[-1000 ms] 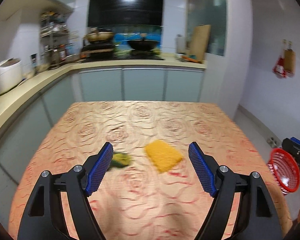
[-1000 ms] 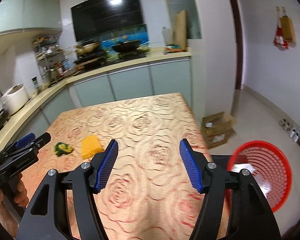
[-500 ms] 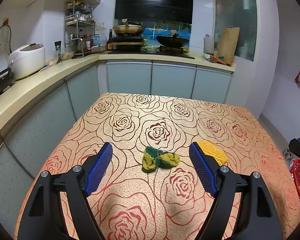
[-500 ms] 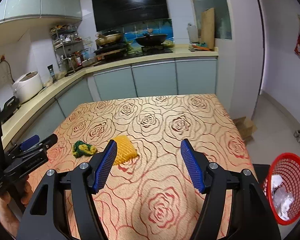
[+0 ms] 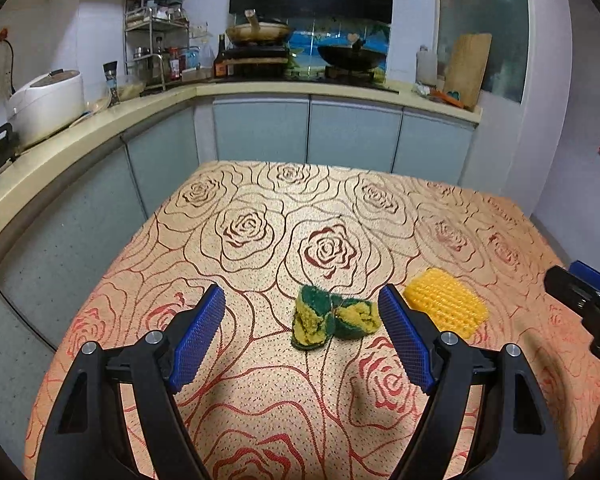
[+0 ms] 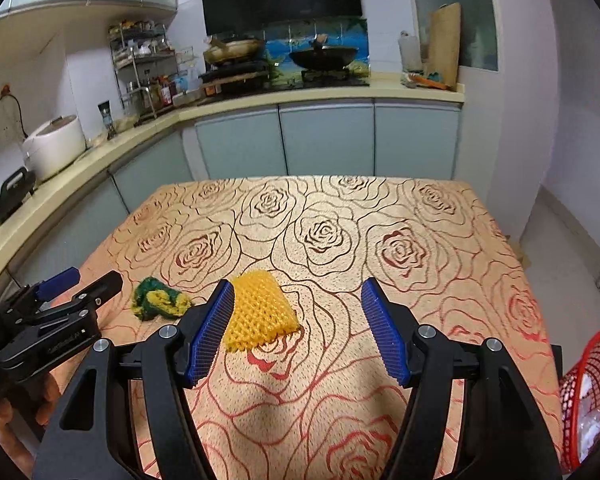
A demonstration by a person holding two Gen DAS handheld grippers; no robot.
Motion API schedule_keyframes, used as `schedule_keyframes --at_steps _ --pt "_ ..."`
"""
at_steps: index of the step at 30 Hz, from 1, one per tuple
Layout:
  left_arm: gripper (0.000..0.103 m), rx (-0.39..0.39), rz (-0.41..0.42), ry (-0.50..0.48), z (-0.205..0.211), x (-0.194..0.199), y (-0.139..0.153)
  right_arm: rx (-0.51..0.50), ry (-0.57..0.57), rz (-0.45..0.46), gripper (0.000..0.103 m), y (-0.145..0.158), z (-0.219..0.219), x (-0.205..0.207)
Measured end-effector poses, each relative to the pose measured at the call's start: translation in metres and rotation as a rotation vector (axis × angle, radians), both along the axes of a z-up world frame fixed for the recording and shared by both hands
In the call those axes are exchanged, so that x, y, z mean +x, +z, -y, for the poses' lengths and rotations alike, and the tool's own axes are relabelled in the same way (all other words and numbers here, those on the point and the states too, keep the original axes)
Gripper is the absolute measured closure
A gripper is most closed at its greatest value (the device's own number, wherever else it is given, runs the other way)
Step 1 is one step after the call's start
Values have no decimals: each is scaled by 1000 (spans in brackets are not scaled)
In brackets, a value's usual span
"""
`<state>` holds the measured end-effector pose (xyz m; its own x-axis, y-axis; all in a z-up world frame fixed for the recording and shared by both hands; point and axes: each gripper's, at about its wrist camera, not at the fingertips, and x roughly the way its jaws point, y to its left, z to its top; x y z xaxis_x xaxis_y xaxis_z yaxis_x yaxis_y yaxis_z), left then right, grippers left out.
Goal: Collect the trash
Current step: 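Grasp the green scrubber with the left tool while the right tool grasps the yellow sponge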
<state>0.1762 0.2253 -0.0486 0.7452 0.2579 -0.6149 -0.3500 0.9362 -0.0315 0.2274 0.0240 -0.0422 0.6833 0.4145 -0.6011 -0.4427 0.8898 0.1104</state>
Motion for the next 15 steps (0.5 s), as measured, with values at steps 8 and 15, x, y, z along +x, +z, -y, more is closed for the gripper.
schedule_keyframes --at_steps 8,15 --pt "27 -2 -90 -23 -4 25 -18 -81 101 -91 39 -31 -39 30" --pt "42 -30 -140 -57 -8 41 -30 -159 169 -161 39 -54 -64 44"
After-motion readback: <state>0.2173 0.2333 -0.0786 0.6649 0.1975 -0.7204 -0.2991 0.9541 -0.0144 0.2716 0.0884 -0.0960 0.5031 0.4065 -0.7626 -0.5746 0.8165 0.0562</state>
